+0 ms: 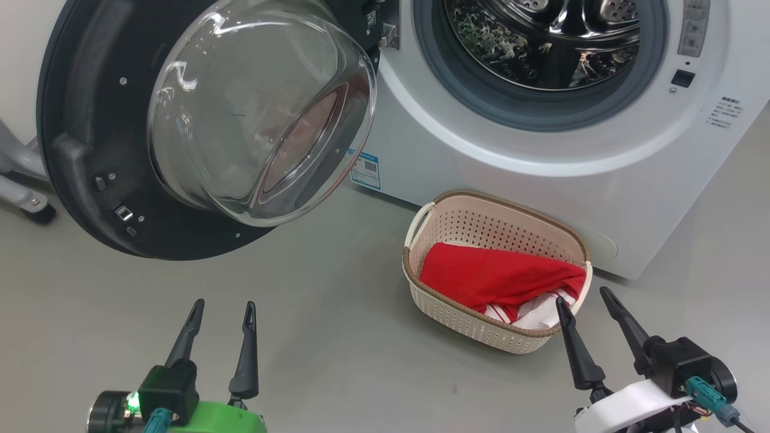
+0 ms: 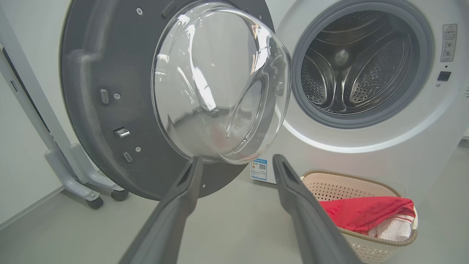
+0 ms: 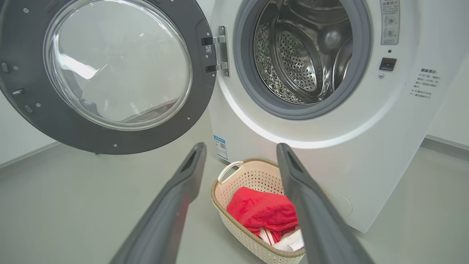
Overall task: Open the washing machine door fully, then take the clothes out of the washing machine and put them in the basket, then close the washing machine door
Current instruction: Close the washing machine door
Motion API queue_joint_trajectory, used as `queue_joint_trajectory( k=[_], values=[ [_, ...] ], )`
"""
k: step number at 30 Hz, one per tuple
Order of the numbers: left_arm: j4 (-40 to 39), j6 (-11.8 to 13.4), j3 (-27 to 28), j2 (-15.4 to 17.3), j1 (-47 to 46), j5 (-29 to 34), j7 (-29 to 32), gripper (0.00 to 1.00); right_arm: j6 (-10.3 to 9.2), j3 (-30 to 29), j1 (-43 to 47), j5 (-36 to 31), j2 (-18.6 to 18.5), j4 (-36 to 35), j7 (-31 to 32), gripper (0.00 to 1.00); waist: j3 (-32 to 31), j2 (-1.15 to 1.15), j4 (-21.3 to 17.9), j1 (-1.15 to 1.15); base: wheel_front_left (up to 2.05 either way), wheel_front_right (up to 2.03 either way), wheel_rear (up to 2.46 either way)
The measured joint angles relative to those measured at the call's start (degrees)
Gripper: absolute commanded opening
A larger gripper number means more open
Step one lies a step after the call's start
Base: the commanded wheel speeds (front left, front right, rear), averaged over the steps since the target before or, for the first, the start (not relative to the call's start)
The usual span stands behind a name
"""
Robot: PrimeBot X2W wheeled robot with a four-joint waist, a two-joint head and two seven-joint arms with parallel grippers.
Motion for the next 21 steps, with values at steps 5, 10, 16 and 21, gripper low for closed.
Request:
queue_joint_trajectory(
  k=[5,10,16,21],
  values=[
    [-0.3,0.3,0.3,-0.1,0.0,0.0,-0.2,1.0,0.34,0.3,-0.5,-0.5,-0.3,0.2,0.3,1.0,1.0,0.0,0.8,0.0,0.0,0.0,0.0],
    [-0.3,0.3,0.3,-0.2,0.0,-0.2,-0.6,0.9,0.62,0.3,-1.1,-0.5,-0.4,0.3,0.7,1.0,1.2,0.0,0.9,0.0,0.0,0.0,0.0],
    [-0.1,0.3,0.2,-0.2,0.0,-0.5,-0.6,0.0,0.62,0.2,-1.1,-0.5,-0.5,0.9,0.7,1.0,1.0,0.0,0.8,0.0,0.0,0.0,0.0],
    [-0.9,-0.2,0.0,-0.3,0.0,-2.3,-0.7,0.0,0.62,0.2,-1.1,-0.5,-0.4,1.1,0.7,1.0,0.7,0.0,0.7,0.0,0.0,0.0,0.0]
  ],
)
